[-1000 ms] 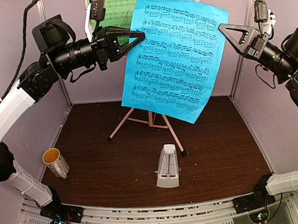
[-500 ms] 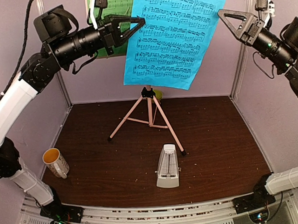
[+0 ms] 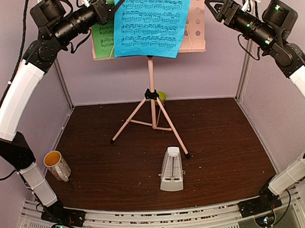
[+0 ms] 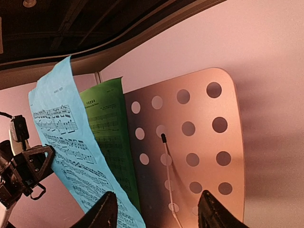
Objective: Set up the instrument practice props
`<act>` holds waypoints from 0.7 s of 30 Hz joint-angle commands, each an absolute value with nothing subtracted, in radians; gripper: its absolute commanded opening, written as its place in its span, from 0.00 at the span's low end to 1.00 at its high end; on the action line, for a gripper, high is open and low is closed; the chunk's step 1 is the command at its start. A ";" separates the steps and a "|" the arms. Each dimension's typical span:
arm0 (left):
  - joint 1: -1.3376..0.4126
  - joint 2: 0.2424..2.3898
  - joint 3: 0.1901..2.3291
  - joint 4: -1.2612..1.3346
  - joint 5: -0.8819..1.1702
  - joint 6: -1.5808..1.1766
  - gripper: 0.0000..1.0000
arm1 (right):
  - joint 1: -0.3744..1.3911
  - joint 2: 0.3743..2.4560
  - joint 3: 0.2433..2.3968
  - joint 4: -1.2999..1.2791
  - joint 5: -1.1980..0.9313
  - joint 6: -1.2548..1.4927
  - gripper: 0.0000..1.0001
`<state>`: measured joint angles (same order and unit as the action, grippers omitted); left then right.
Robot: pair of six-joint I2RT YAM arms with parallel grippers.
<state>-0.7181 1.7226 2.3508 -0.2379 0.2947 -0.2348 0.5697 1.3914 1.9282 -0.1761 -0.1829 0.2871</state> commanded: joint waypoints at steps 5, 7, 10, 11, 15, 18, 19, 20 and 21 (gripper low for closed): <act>-0.671 1.725 2.354 -0.151 0.213 -0.343 0.00 | 0.581 1.519 2.058 -0.270 -0.115 0.249 0.56; -0.670 1.717 2.344 -0.134 0.196 -0.346 0.00 | 0.588 1.552 2.090 -0.276 -0.120 0.244 0.55; -0.670 1.712 2.342 -0.118 0.170 -0.338 0.00 | 0.600 1.605 2.154 -0.301 -0.110 0.234 0.54; -0.670 1.712 2.342 -0.112 0.167 -0.338 0.00 | 0.604 1.623 2.185 -0.311 -0.109 0.233 0.54; -0.667 1.716 2.344 -0.097 0.163 -0.337 0.00 | 0.627 1.681 2.252 -0.327 -0.102 0.218 0.53; -0.663 1.721 2.344 -0.087 0.169 -0.342 0.00 | 0.644 1.714 2.296 -0.349 -0.066 0.191 0.53; -0.663 1.722 2.344 -0.083 0.170 -0.341 0.00 | 0.648 1.722 2.303 -0.351 -0.052 0.182 0.52; -0.663 1.723 2.345 -0.078 0.172 -0.339 0.00 | 0.651 1.727 2.306 -0.351 -0.035 0.174 0.52; -0.663 1.724 2.347 -0.073 0.174 -0.337 0.00 | 0.654 1.733 2.308 -0.351 -0.020 0.165 0.51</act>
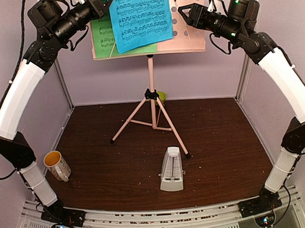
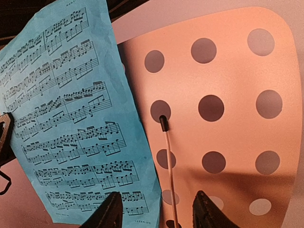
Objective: Set up the instrument practice props
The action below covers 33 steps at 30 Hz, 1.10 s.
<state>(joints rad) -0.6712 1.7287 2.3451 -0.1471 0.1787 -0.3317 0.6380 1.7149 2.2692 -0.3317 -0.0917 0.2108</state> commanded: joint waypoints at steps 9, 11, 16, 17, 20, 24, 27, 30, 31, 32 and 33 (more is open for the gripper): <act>-0.663 1.739 2.366 -0.077 0.175 -0.325 0.00 | 0.677 1.776 2.332 -0.359 0.039 0.094 0.30; -0.663 1.742 2.367 -0.076 0.180 -0.328 0.00 | 0.678 1.781 2.335 -0.360 0.055 0.091 0.27; -0.663 1.757 2.390 -0.095 0.181 -0.317 0.00 | 0.680 1.785 2.340 -0.357 0.090 0.095 0.17; -0.663 1.759 2.390 -0.095 0.181 -0.315 0.00 | 0.680 1.785 2.341 -0.355 0.093 0.098 0.14; -0.663 1.764 2.390 -0.095 0.175 -0.308 0.00 | 0.683 1.787 2.339 -0.348 0.093 0.104 0.03; -0.663 1.768 2.391 -0.094 0.164 -0.295 0.00 | 0.688 1.772 2.307 -0.312 0.085 0.090 0.00; -0.663 1.779 2.396 -0.093 0.159 -0.279 0.00 | 0.701 1.742 2.261 -0.260 0.102 0.057 0.00; -0.661 1.813 2.435 -0.106 0.164 -0.269 0.00 | 0.707 1.718 2.211 -0.204 0.105 0.041 0.00; -0.661 1.824 2.447 -0.106 0.170 -0.267 0.00 | 0.707 1.708 2.191 -0.177 0.097 0.037 0.00; -0.660 1.834 2.454 -0.102 0.180 -0.267 0.00 | 0.708 1.700 2.171 -0.154 0.094 0.033 0.00; -0.659 1.846 2.459 -0.092 0.192 -0.268 0.00 | 0.709 1.689 2.147 -0.132 0.097 0.029 0.00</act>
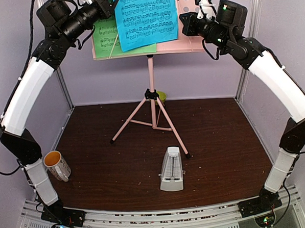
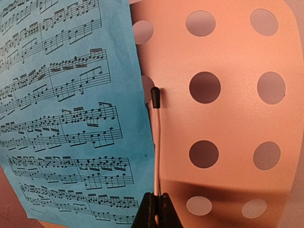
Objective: Set up the instrument practice props
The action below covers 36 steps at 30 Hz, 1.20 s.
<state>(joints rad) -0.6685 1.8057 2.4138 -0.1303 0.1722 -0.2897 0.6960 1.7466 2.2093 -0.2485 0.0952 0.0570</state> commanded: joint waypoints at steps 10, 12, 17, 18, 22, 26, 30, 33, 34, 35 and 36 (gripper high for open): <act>-0.650 1.942 2.512 -0.019 0.276 -0.311 0.00 | 0.711 1.634 2.008 -0.018 0.063 -0.010 0.00; -0.651 1.950 2.511 -0.006 0.290 -0.323 0.00 | 0.712 1.632 2.001 -0.008 0.061 -0.014 0.00; -0.653 1.981 2.533 -0.001 0.338 -0.333 0.00 | 0.716 1.619 1.961 0.032 0.058 -0.018 0.00; -0.652 1.981 2.533 -0.002 0.341 -0.332 0.00 | 0.717 1.617 1.955 0.038 0.057 -0.020 0.00; -0.653 1.986 2.529 -0.004 0.337 -0.322 0.00 | 0.722 1.613 1.940 0.057 0.052 -0.022 0.00; -0.652 2.001 2.532 0.015 0.347 -0.333 0.00 | 0.723 1.609 1.931 0.064 0.050 -0.030 0.00; -0.652 2.029 2.565 0.031 0.367 -0.339 0.00 | 0.724 1.606 1.930 0.065 0.043 -0.041 0.00; -0.659 2.042 2.587 0.041 0.390 -0.331 0.00 | 0.724 1.608 1.931 0.065 0.040 -0.045 0.00; -0.666 2.043 2.586 0.038 0.389 -0.317 0.00 | 0.724 1.609 1.931 0.065 0.040 -0.045 0.00; -0.671 2.042 2.587 0.033 0.385 -0.300 0.00 | 0.724 1.610 1.931 0.064 0.038 -0.044 0.00; -0.679 2.044 2.586 0.026 0.381 -0.284 0.00 | 0.724 1.610 1.931 0.066 0.035 -0.044 0.00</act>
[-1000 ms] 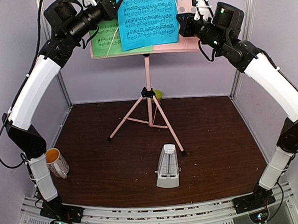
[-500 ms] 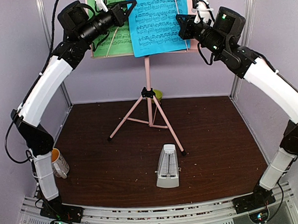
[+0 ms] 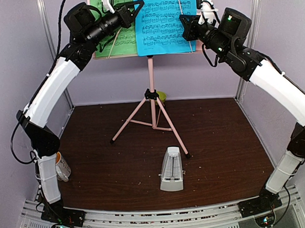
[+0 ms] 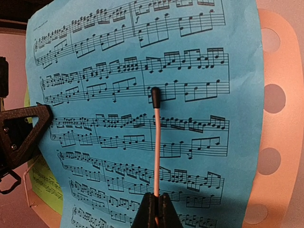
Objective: Set up the instrument practice props
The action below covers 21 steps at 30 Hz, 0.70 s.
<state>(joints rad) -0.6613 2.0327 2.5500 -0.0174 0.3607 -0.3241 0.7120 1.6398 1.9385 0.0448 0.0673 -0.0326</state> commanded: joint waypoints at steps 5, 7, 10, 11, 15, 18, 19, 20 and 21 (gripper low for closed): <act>-0.690 2.060 2.587 0.054 0.382 -0.280 0.00 | 0.724 1.615 1.931 0.073 0.030 -0.041 0.00; -0.690 2.066 2.588 0.081 0.385 -0.293 0.00 | 0.724 1.616 1.932 0.077 0.028 -0.038 0.00; -0.690 2.077 2.599 0.110 0.382 -0.311 0.00 | 0.724 1.619 1.936 0.077 0.025 -0.037 0.00; -0.690 2.083 2.605 0.115 0.384 -0.313 0.00 | 0.724 1.619 1.936 0.078 0.024 -0.037 0.00; -0.691 2.099 2.619 0.113 0.405 -0.310 0.00 | 0.724 1.618 1.935 0.078 0.021 -0.038 0.00; -0.694 2.107 2.619 0.115 0.428 -0.288 0.00 | 0.725 1.619 1.931 0.080 0.020 -0.035 0.00; -0.696 2.107 2.619 0.116 0.432 -0.280 0.00 | 0.726 1.619 1.931 0.081 0.018 -0.034 0.00; -0.698 2.108 2.617 0.117 0.433 -0.272 0.00 | 0.726 1.617 1.931 0.081 0.018 -0.034 0.00; -0.699 2.109 2.618 0.118 0.437 -0.262 0.00 | 0.726 1.618 1.931 0.082 0.018 -0.033 0.00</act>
